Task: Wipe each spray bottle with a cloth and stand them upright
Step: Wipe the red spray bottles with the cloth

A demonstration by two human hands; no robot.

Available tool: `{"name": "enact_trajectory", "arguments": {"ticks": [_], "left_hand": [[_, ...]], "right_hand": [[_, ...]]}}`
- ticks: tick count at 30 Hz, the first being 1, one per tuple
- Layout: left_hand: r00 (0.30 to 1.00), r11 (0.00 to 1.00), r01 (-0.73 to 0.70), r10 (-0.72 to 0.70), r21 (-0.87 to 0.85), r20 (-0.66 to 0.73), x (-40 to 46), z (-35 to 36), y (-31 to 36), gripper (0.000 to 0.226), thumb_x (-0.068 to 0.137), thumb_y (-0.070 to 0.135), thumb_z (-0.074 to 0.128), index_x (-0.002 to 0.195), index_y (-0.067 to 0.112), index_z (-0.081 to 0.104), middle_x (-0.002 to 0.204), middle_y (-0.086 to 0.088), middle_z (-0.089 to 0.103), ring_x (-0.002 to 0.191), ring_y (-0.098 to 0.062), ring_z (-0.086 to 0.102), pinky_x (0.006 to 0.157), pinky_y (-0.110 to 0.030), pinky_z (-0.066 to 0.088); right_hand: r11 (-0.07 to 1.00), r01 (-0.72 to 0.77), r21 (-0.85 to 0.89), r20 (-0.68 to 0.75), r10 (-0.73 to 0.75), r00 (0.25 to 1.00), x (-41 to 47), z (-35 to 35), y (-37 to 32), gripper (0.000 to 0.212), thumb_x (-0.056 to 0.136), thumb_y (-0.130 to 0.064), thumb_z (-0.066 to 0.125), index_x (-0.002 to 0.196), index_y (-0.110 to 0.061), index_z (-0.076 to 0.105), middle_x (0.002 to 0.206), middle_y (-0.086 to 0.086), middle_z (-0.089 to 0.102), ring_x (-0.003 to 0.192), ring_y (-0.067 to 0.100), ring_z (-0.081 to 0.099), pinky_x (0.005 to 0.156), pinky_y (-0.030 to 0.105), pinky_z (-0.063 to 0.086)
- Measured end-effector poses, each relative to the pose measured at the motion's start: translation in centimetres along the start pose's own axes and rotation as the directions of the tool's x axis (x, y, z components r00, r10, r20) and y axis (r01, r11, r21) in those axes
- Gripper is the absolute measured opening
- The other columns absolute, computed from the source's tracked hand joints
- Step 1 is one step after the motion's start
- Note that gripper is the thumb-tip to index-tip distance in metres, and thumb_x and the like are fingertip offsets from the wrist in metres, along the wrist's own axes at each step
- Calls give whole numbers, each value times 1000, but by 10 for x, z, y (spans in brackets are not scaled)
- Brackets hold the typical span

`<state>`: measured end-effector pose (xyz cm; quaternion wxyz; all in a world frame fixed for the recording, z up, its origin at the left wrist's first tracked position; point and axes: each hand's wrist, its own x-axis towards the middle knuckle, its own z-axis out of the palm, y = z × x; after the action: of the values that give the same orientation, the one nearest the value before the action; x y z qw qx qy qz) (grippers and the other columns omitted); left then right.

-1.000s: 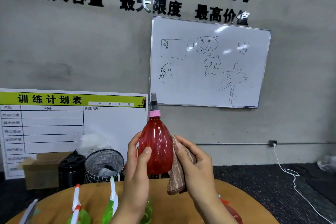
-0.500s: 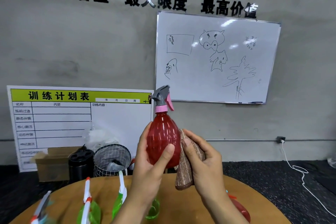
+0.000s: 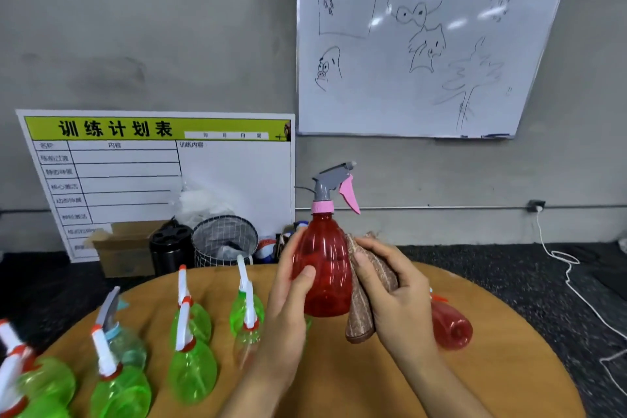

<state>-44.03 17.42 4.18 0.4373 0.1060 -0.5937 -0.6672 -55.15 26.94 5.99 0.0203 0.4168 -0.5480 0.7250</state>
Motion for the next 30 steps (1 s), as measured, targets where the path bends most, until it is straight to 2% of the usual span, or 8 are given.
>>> {"name": "enact_trajectory", "arguments": {"ticks": [2, 6, 10, 14, 16, 21, 24, 30], "left_hand": [[1000, 996, -1, -1, 95, 16, -14, -7, -16, 64, 89, 44, 72, 149, 45, 49, 141, 23, 64, 133, -2, 60, 105, -25, 51], [997, 970, 71, -75, 232, 6, -43, -25, -60, 92, 70, 49, 90, 151, 38, 47, 142, 11, 66, 131, -10, 63, 105, -29, 52], [973, 947, 222, -231, 230, 11, -75, -38, -105, 89, 69, 46, 93, 147, 37, 50, 135, 9, 70, 127, -13, 67, 111, -42, 52], [957, 929, 283, -288, 238, -16, -105, -39, -135, 89, 65, 66, 88, 140, 35, 53, 129, 24, 68, 121, -1, 66, 93, -18, 56], [944, 912, 326, -327, 250, -40, -118, -44, -151, 82, 72, 57, 88, 142, 34, 53, 131, 21, 69, 122, -4, 66, 92, -17, 56], [933, 878, 359, -338, 317, -122, -139, -57, -179, 69, 82, 45, 83, 144, 35, 56, 135, 8, 68, 124, -13, 67, 95, -28, 57], [935, 869, 354, -316, 346, -162, -141, -59, -185, 64, 86, 45, 79, 143, 31, 56, 134, 7, 69, 125, -16, 67, 100, -33, 55], [947, 856, 321, -293, 405, -132, -141, -58, -185, 56, 92, 40, 77, 142, 33, 53, 125, 23, 69, 115, -1, 68, 89, -12, 53]], "right_hand": [[997, 6, -75, 32, -4, 999, -15, -3, 15, 23, 90, -27, 74, 113, -26, 79, 109, -8, 77, 109, 17, 71, 98, 26, 52], [976, -31, -216, 140, 63, 988, -49, -14, 44, 23, 90, -28, 75, 113, -33, 79, 104, -10, 76, 99, 9, 72, 89, 12, 48], [942, -115, -316, 207, 187, 960, -83, -25, 81, 24, 92, -36, 74, 115, -43, 77, 99, -12, 71, 91, 10, 72, 81, 21, 54], [904, -164, -395, 258, 281, 924, -115, -31, 116, 28, 93, -43, 70, 120, -42, 76, 103, -19, 66, 94, 5, 71, 80, 23, 57], [873, -137, -468, 307, 306, 901, -129, -33, 128, 30, 93, -49, 68, 123, -44, 74, 104, -23, 64, 92, 2, 69, 74, 25, 58], [841, -32, -540, 371, 272, 888, -152, -34, 152, 28, 94, -37, 76, 122, -41, 75, 113, -40, 56, 94, -14, 62, 76, 4, 44], [830, -4, -557, 370, 252, 894, -154, -29, 161, 28, 96, -49, 68, 123, -42, 74, 121, -32, 61, 98, -9, 66, 78, 15, 53], [773, 147, -617, 406, 153, 901, -138, -19, 171, 31, 101, -51, 57, 125, -39, 73, 112, -17, 66, 87, 3, 68, 63, 28, 58]]}}
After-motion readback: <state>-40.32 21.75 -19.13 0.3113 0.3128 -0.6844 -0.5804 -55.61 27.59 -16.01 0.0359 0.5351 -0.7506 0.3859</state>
